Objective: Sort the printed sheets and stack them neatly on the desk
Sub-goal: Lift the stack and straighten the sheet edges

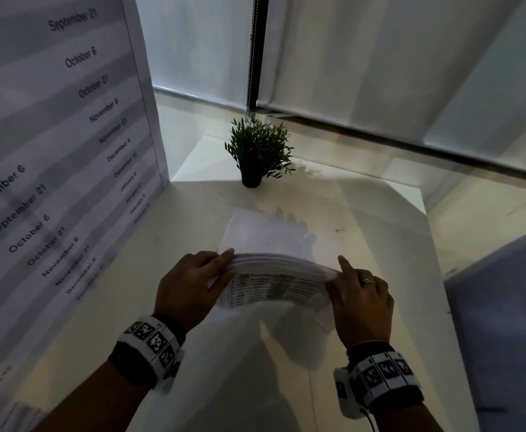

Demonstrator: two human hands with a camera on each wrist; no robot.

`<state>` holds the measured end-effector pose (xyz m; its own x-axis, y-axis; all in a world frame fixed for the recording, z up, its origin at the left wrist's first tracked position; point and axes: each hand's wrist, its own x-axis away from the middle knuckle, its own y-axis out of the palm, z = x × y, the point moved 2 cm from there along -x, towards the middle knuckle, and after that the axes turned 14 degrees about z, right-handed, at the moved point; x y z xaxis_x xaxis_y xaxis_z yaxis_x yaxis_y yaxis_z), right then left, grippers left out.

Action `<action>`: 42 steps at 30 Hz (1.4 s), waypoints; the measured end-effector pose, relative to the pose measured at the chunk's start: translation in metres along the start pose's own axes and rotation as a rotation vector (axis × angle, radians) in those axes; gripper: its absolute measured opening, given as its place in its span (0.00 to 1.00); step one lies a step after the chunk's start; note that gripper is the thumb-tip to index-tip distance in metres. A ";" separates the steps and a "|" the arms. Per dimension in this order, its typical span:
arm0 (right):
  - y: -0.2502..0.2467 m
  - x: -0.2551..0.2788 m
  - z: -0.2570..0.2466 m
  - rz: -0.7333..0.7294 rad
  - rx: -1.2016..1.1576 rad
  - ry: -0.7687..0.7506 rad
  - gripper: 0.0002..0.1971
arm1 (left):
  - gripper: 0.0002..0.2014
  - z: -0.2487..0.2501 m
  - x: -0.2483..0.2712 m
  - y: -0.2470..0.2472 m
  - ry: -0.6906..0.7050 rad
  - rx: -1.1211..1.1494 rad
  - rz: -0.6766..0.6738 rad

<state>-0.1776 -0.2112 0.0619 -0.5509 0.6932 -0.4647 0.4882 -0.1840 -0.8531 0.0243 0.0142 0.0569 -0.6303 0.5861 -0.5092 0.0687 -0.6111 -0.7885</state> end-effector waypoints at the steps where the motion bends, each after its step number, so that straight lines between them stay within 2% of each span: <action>1: 0.002 -0.002 0.002 -0.007 -0.029 -0.009 0.20 | 0.28 0.005 -0.005 -0.002 0.021 -0.066 -0.032; 3: 0.006 -0.004 0.006 -0.012 -0.091 -0.011 0.12 | 0.29 0.024 -0.017 -0.003 0.063 -0.183 -0.116; 5: 0.008 -0.003 0.008 -0.026 -0.130 0.021 0.07 | 0.32 0.052 -0.030 0.003 0.083 -0.208 -0.235; 8: 0.009 0.000 0.007 -0.039 -0.187 0.065 0.05 | 0.22 0.094 -0.051 0.024 0.194 -0.204 -0.385; 11: 0.005 0.001 0.005 -0.008 -0.247 0.065 0.06 | 0.13 0.117 -0.065 0.040 0.271 -0.209 -0.499; 13: -0.003 0.000 0.007 0.085 -0.255 0.108 0.13 | 0.12 0.119 -0.069 0.041 0.300 -0.188 -0.506; 15: -0.012 0.000 0.014 0.204 -0.263 0.264 0.32 | 0.12 0.109 -0.073 0.031 0.247 -0.120 -0.458; 17: -0.018 0.001 0.022 0.273 -0.380 0.468 0.50 | 0.10 0.091 -0.079 0.019 0.140 0.014 -0.351; 19: -0.017 0.000 0.025 0.233 -0.575 0.625 0.61 | 0.07 0.067 -0.086 0.010 -0.020 0.206 -0.279; 21: -0.015 -0.007 0.018 0.082 -0.834 0.759 0.64 | 0.07 0.049 -0.088 0.006 -0.249 0.538 -0.268; 23: -0.015 -0.017 0.006 -0.078 -1.121 0.835 0.62 | 0.16 0.044 -0.085 0.001 -0.495 0.919 -0.282; 25: -0.023 -0.030 -0.006 -0.144 -1.269 0.773 0.51 | 0.19 0.049 -0.079 -0.001 -0.609 1.149 -0.245; 26: -0.029 -0.036 -0.013 -0.132 -1.281 0.705 0.41 | 0.19 0.051 -0.076 -0.001 -0.623 1.174 -0.200; 28: -0.041 -0.042 -0.022 -0.055 -1.224 0.590 0.20 | 0.17 0.056 -0.071 -0.001 -0.580 1.080 -0.067; 30: -0.041 -0.037 -0.027 0.006 -1.186 0.544 0.12 | 0.15 0.058 -0.062 0.002 -0.501 0.892 0.033; 32: -0.033 -0.025 -0.029 0.008 -1.133 0.566 0.11 | 0.15 0.058 -0.046 0.011 -0.514 0.805 0.039; 35: -0.021 -0.009 -0.030 -0.014 -1.041 0.631 0.12 | 0.19 0.055 -0.019 0.024 -0.536 0.854 -0.027; 38: -0.018 -0.006 -0.033 -0.015 -1.056 0.664 0.14 | 0.17 0.050 -0.013 0.027 -0.515 0.951 0.021; 42: -0.026 -0.006 -0.033 -0.028 -1.088 0.666 0.16 | 0.19 0.052 -0.020 0.023 -0.520 0.944 0.113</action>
<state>-0.1642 -0.1876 0.0949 -0.2797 0.9597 0.0280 0.9563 0.2811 -0.0810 -0.0020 -0.0394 0.0673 -0.9236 0.3393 -0.1785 -0.3360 -0.9406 -0.0492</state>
